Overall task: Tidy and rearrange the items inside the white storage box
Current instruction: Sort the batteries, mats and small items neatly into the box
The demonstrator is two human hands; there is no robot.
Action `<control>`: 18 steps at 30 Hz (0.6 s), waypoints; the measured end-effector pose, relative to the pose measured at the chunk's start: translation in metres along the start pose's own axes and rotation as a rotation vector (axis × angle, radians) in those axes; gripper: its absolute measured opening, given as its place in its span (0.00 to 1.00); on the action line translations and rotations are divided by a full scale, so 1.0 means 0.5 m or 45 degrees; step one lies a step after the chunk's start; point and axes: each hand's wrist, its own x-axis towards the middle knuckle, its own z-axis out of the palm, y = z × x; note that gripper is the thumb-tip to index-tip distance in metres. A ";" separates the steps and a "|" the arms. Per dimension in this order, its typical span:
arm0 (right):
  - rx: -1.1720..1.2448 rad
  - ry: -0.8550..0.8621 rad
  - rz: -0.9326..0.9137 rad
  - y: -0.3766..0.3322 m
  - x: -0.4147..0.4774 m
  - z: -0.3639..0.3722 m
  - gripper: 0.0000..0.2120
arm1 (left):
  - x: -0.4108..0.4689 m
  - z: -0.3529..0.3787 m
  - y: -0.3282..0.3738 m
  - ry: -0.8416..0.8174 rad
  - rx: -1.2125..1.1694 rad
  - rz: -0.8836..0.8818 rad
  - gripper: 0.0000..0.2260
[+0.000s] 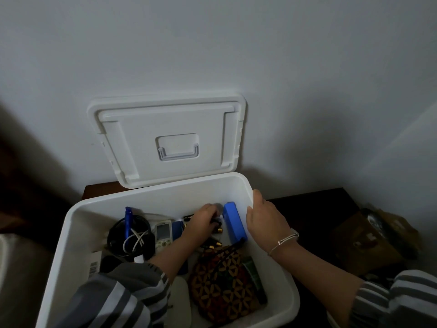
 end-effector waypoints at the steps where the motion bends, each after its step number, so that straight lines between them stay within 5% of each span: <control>1: -0.004 -0.003 -0.001 -0.001 0.000 -0.001 0.21 | 0.001 0.003 0.003 0.005 0.004 0.016 0.06; 8: -0.027 0.002 -0.007 -0.001 -0.001 0.000 0.21 | -0.015 0.000 0.012 0.026 0.379 0.334 0.06; 13: -0.021 -0.002 -0.008 0.000 -0.001 0.000 0.21 | -0.035 -0.048 0.011 0.062 0.380 0.468 0.11; 18: -0.022 0.000 0.002 0.001 0.001 0.003 0.22 | -0.060 -0.083 -0.011 -0.175 0.622 0.422 0.14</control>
